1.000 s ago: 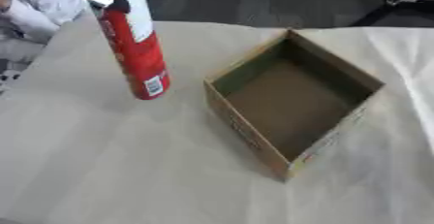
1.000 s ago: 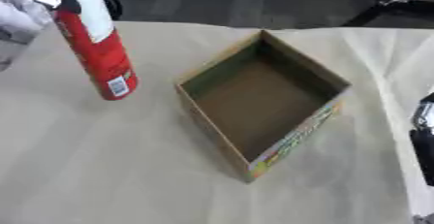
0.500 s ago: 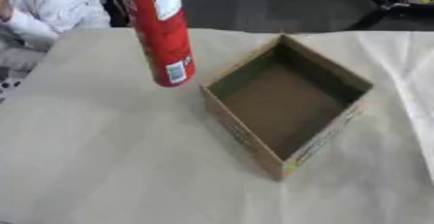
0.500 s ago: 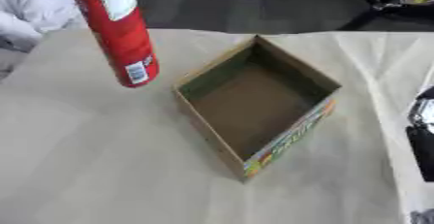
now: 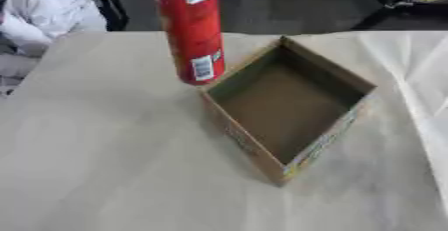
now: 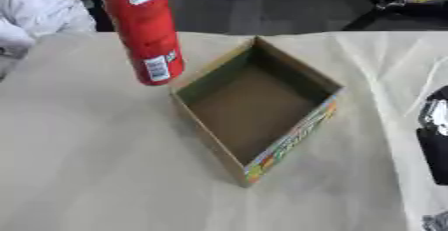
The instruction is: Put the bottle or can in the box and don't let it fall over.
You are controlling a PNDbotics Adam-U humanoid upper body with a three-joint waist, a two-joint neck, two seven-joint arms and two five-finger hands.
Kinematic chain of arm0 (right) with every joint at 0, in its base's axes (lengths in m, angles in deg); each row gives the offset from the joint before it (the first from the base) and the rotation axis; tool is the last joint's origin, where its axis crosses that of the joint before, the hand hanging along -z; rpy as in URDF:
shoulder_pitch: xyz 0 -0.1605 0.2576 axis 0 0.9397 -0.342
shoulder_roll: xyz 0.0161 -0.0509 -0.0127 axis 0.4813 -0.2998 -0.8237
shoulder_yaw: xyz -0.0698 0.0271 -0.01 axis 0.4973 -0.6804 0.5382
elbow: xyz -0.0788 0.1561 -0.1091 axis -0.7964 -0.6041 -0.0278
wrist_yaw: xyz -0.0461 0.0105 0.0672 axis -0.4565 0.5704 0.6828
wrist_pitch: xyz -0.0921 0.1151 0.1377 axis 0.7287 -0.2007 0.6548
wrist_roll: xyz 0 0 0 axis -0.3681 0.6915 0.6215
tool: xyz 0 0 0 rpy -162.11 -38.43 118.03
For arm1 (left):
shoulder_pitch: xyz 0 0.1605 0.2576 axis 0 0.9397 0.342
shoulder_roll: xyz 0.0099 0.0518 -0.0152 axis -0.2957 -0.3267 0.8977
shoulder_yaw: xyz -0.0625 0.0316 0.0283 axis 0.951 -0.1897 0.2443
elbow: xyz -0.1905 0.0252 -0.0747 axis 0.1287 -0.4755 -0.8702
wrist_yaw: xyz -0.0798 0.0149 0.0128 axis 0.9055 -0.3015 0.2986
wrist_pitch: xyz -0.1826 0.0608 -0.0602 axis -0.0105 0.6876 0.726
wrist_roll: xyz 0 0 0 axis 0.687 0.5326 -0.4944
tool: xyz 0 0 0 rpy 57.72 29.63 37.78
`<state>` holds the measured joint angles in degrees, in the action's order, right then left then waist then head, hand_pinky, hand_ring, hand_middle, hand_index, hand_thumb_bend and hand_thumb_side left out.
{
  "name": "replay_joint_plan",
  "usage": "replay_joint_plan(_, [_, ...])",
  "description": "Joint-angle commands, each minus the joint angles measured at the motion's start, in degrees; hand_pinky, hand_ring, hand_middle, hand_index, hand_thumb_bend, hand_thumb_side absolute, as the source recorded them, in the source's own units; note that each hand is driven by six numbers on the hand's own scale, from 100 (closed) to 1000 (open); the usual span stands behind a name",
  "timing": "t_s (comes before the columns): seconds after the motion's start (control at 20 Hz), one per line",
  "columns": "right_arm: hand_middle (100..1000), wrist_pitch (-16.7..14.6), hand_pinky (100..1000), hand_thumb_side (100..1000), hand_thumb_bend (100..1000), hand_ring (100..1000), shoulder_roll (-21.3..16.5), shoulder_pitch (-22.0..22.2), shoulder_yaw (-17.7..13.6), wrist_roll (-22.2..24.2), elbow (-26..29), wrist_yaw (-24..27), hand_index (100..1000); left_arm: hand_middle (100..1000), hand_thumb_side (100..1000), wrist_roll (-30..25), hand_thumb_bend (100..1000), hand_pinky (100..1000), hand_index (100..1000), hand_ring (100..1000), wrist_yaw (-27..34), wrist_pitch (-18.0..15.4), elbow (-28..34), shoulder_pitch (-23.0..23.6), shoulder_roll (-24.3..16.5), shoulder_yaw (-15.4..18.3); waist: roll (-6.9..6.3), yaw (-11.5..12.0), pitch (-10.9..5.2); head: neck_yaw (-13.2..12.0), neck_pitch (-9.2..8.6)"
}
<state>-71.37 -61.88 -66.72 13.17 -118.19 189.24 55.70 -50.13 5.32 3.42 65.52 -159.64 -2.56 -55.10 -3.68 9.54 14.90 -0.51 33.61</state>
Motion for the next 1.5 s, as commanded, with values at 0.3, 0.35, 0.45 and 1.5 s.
replay_joint_plan(0.3, [935, -0.32, 385, 621, 100, 738, -0.88, -1.00, -0.12, 0.10, 1.01, 0.39, 961, 249, 100, -2.92, 346, 130, 359, 463, 1.46, -2.55, 0.63, -1.94, 2.99, 0.68, 0.28, -1.38, -0.22, 0.23, -0.21])
replay_joint_plan(0.35, [935, -0.34, 385, 622, 100, 738, -0.81, -1.05, -0.09, 0.08, 1.01, 0.42, 961, 248, 100, -2.92, 338, 129, 359, 463, 1.58, -2.50, 0.68, -1.90, 3.48, 0.61, 0.30, -1.56, -0.10, 0.21, -0.18])
replay_joint_plan(0.45, [935, -0.46, 385, 622, 100, 738, -0.72, -1.24, -0.03, 0.05, 1.01, 0.48, 961, 248, 100, -2.92, 326, 127, 359, 462, 1.45, -2.37, 0.76, -1.78, 4.36, 0.66, 0.34, -1.95, 0.17, 0.15, -0.20])
replay_joint_plan(1.5, [936, -1.34, 379, 631, 100, 735, 1.54, -2.45, 0.44, -1.09, 1.01, 1.38, 962, 395, 108, -2.92, 100, 364, 532, 589, 0.50, -7.40, 4.78, 5.32, 6.55, -1.11, 1.41, -4.81, 4.06, 0.05, -2.73])
